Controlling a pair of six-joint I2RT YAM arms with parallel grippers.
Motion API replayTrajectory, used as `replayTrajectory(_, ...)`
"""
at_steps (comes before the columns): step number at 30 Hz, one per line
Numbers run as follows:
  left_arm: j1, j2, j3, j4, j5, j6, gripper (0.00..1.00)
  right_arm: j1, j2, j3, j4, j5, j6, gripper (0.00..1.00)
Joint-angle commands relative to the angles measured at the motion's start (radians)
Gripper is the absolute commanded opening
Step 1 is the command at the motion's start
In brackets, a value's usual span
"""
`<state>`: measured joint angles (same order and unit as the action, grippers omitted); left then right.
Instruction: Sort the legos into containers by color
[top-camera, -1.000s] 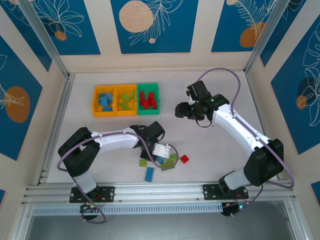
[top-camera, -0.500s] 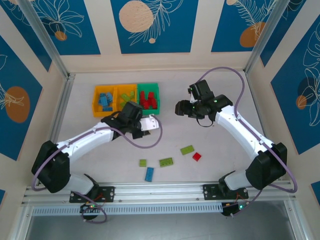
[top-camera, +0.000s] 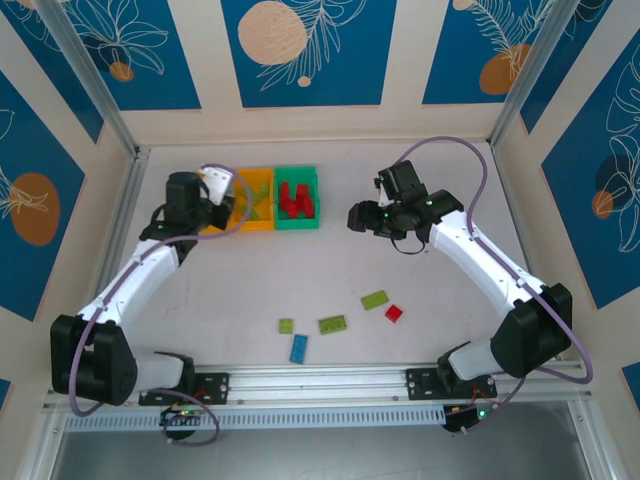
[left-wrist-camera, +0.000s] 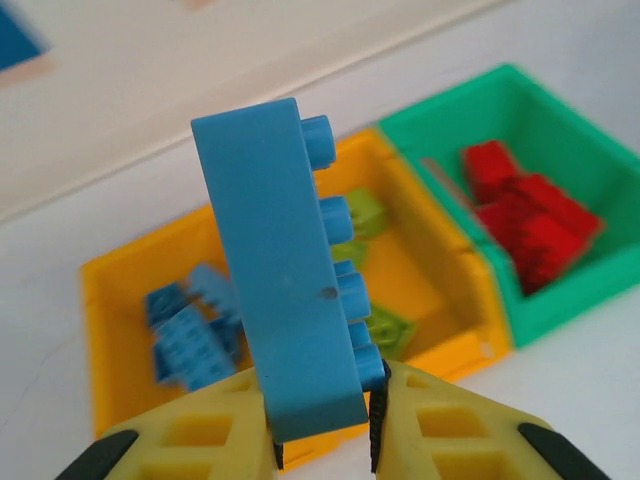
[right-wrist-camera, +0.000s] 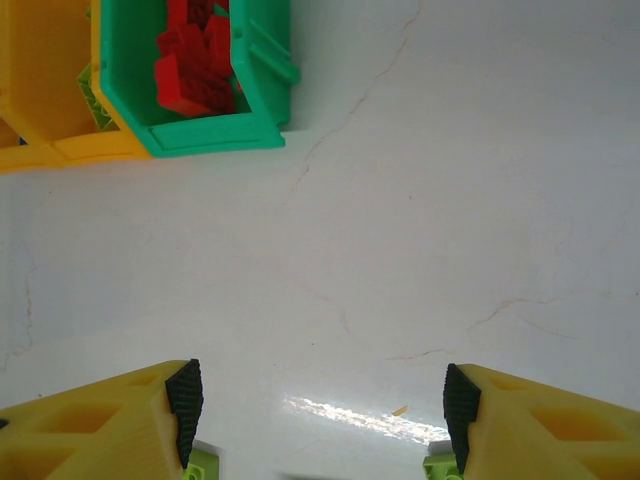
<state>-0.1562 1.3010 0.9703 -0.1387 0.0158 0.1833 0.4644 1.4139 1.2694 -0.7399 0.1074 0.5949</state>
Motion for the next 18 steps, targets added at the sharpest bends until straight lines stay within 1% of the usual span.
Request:
replayTrajectory(1, 0.09, 0.077, 0.076, -0.077, -0.058, -0.158, 0.26, 0.002, 0.017, 0.011, 0.006, -0.035, 0.013, 0.68)
replayTrajectory(4, 0.164, 0.159, 0.109, -0.074, 0.036, -0.209, 0.27, 0.003, 0.023, 0.013, -0.002, -0.04, 0.014, 0.68)
replayTrajectory(6, 0.179, 0.197, 0.129, -0.054, 0.073, -0.217, 0.28, 0.005, 0.022, 0.014, -0.005, -0.042, 0.014, 0.68)
replayTrajectory(10, 0.179, 0.252, 0.18, -0.047, 0.098, -0.216, 0.35, 0.005, 0.02, 0.01, -0.022, -0.038, 0.016, 0.68)
replayTrajectory(13, 0.179, 0.262, 0.199, -0.045, 0.123, -0.214, 0.47, 0.006, 0.011, -0.001, -0.027, -0.037, 0.017, 0.68)
replayTrajectory(16, 0.179, 0.238, 0.199, -0.056, 0.121, -0.217, 0.65, 0.006, 0.004, -0.015, -0.031, -0.035, 0.026, 0.68)
replayTrajectory(18, 0.178, 0.202, 0.196, -0.069, 0.118, -0.214, 0.66, 0.006, -0.003, -0.024, -0.037, -0.033, 0.039, 0.68)
